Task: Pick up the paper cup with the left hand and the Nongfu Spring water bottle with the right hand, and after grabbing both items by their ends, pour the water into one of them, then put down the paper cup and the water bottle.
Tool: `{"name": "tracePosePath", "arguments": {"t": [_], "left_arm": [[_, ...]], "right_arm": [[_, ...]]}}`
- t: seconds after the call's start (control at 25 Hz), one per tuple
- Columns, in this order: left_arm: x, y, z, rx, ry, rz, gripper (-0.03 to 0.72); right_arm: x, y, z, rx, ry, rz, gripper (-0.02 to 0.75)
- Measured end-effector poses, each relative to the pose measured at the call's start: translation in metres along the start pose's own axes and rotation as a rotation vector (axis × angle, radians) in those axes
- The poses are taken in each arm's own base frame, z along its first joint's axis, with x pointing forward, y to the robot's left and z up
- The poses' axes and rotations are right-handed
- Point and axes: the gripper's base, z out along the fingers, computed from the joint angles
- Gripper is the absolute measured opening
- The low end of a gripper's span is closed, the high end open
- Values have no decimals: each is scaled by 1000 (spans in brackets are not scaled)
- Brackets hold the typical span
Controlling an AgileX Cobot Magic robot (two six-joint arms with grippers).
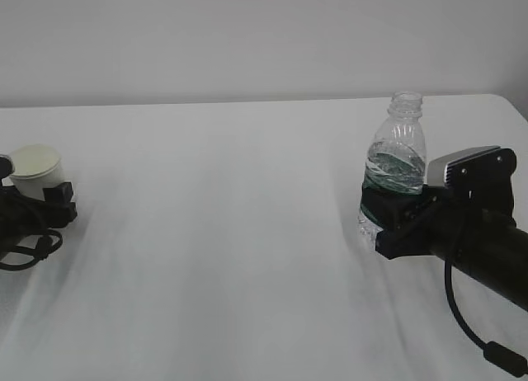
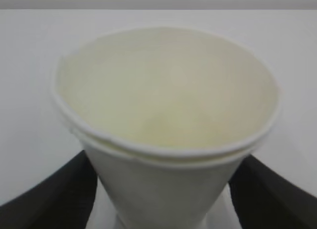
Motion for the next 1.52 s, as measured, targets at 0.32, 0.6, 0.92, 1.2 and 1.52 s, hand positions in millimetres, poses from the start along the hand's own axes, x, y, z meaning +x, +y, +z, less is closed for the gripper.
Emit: {"name": "tracePosePath", "arguments": {"t": [0.32, 0.6, 0.92, 1.2, 1.52], "left_arm": [[-9, -2, 11, 4, -44, -3, 593], [-1, -2, 18, 2, -30, 1, 593], [-1, -1, 19, -5, -30, -2, 593], [-1, -1, 19, -7, -30, -3, 592], [-1, -3, 19, 18, -29, 9, 520]], "right_arm": [[0, 0, 0, 0, 0, 0, 329], [0, 0, 0, 2, 0, 1, 329], [0, 0, 0, 1, 0, 0, 329], [0, 0, 0, 1, 0, 0, 329], [0, 0, 0, 1, 0, 0, 329]]}}
